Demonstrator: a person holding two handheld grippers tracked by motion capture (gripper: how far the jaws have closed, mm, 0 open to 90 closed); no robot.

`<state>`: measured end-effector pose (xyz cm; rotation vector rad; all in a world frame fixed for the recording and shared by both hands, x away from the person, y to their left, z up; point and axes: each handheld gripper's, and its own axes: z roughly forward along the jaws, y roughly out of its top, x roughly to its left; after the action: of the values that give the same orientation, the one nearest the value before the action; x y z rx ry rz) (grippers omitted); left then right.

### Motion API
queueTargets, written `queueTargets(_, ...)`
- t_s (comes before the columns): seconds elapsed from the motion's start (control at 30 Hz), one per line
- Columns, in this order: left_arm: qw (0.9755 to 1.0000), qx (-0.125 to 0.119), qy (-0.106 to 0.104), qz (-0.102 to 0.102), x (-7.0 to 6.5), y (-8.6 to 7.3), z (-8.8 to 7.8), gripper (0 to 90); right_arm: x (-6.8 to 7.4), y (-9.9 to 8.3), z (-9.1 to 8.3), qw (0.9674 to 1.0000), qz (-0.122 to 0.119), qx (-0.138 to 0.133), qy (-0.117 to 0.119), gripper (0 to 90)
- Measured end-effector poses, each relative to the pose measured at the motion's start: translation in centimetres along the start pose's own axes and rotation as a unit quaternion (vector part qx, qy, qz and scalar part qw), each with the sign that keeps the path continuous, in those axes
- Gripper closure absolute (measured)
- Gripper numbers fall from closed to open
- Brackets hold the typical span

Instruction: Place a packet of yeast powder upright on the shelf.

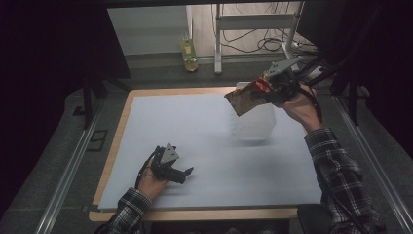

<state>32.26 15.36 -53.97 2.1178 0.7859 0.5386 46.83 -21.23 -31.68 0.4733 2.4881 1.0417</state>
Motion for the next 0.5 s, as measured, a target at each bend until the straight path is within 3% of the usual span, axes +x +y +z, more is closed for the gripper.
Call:
queueTargets(0.23, 1.0, -0.001, 0.0, 0.0, 0.0, 0.0, -0.1, 0.0, -1.4, 0.1, -0.1, 0.9989, -0.037, 0.023, -0.017, 69.5)
queueTargets(0.37, 1.0, -0.002, 0.0, -0.003, 0.1, 0.0, -0.1, 0.0, -2.5, -0.1, 0.2, 0.9964, -0.067, 0.042, -0.028, 69.5)
queueTargets(0.5, 1.0, -0.001, -0.002, -0.003, 0.1, -0.1, 0.0, 0.0, -3.0, -0.2, 0.4, 0.9951, -0.078, 0.049, -0.036, 69.5)
